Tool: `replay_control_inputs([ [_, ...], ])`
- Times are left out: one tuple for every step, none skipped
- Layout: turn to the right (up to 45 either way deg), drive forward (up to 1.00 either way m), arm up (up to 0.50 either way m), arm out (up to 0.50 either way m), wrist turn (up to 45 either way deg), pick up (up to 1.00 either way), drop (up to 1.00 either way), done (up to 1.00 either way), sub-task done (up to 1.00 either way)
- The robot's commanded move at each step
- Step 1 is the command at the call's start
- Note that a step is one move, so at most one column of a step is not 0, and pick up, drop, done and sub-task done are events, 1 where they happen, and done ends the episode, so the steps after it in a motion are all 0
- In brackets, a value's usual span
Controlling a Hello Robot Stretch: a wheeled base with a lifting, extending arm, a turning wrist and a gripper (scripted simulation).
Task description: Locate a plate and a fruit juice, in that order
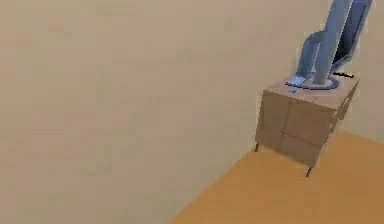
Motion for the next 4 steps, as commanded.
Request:
replay_control_inputs([
  [-45.0,0.00,0.00,0.00,0.0,0.00,0.00,0.00,0.00],
  [-45.0,0.00,0.00,0.00,0.0,0.00,0.00,0.00,0.00],
  [-36.0,0.00,0.00,0.00,0.0,0.00,0.00,0.00,0.00],
  [0.0,1.00,0.00,0.00,0.0,0.00,0.00,0.00,0.00],
])
